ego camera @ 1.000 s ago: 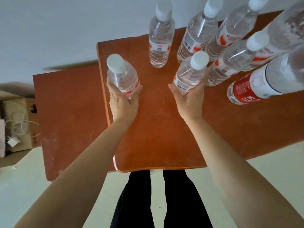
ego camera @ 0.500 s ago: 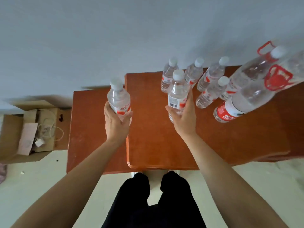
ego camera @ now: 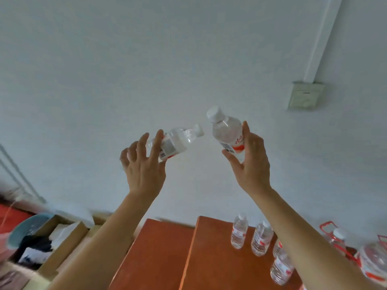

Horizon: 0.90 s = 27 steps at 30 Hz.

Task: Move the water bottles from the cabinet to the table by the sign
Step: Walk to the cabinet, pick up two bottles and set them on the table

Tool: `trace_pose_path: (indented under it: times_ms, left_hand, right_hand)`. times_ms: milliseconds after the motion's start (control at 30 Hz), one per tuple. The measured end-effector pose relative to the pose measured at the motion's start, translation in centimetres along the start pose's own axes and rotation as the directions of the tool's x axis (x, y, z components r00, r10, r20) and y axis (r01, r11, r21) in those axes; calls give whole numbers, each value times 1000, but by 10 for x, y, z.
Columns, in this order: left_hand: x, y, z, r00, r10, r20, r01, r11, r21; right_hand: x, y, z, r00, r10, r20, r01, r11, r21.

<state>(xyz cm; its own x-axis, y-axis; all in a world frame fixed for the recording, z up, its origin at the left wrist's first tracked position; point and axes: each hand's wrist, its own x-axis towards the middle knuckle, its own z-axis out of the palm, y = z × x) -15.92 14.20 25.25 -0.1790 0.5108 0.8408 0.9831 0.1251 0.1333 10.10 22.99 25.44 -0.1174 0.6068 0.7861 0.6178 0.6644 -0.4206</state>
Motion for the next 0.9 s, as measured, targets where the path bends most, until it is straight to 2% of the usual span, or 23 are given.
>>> trace_pose_path:
  times_ms: [67,233,333,433,567,633,700,767,800,900]
  left_hand:
    - [-8,0,-17,999,38,-10,-36,994,107]
    - [-68,-18,-76,997,-64,52,41,936,349]
    - [-120,-40,-132,981,-154,117,70,846,529]
    - [-169,-64,-208,962,-245,117,101,722,685]
    - [-211,-82,-307,943,-332,26,165,532,830]
    - [-237,-87,-372,916,-395,-63,233,400,886]
    - [-257,-88,-409,898,-419,-131,292,347,891]
    - [-301,-85,-485,847,-465,-258,375,180,909]
    - [-308,-85,-495,850,-455,-264,386,199,901]
    - [-374,-73,-588,779,-487,-395,464,24,886]
  right_hand:
    - [3,-3,-3,995,-98,-11,98,994,-47]
    - [-21,-18,14,965,-250,82,250,968,11]
    - [-49,-55,43,932,-325,160,303,941,150]
    - [-87,-117,70,875,-420,243,336,885,322]
    - [-126,-210,84,753,-601,269,423,755,501]
    - [-150,-274,79,689,-687,232,463,663,588]
    - [-164,-312,73,658,-723,210,481,618,622]
    - [-202,-388,57,603,-791,105,514,486,707]
    - [-206,-397,54,593,-797,114,515,485,707]
    - [-266,-490,27,518,-854,38,530,356,770]
